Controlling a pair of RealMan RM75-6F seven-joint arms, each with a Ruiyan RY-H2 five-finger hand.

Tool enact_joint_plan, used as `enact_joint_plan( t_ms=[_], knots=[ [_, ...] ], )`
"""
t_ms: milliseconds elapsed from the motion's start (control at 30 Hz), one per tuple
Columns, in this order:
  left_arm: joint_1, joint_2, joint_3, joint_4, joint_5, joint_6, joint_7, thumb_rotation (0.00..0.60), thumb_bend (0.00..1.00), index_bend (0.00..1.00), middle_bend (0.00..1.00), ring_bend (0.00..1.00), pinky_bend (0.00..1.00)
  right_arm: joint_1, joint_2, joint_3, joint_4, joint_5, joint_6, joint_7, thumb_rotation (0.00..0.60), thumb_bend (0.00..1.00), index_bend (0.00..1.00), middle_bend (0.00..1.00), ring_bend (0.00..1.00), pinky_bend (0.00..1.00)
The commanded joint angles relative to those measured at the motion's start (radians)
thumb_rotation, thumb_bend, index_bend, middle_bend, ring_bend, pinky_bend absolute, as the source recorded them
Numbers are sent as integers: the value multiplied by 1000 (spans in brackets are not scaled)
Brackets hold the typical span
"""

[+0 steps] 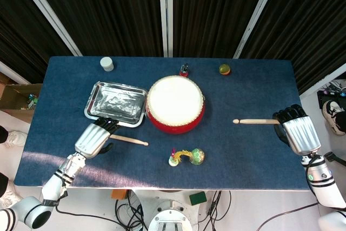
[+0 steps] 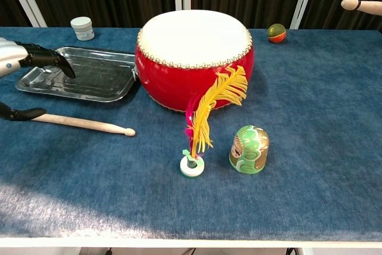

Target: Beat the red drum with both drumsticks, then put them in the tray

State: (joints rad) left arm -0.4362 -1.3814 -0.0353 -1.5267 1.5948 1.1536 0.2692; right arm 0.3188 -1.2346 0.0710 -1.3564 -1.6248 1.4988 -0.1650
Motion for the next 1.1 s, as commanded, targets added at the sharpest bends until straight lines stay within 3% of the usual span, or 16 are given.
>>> enact_joint_plan(
  t_ms=[33,567,1100],
  knots=[
    [-14,-35,-9,34,-21,-14,29,600,287,303,259,216,274,-1,-3,6,6,5,-1,6,600,642,787,672,374,347],
    [-29,-203,-30,195,-147,-44,175,600,286,424,398,304,342,-2,-14,13,19,6,-11,19,600,642,787,672,374,347],
    [-23,-227,-30,224,-217,-42,220,600,287,477,501,422,361,-5,-34,13,39,20,-34,19,600,641,787,668,373,346]
  ],
)
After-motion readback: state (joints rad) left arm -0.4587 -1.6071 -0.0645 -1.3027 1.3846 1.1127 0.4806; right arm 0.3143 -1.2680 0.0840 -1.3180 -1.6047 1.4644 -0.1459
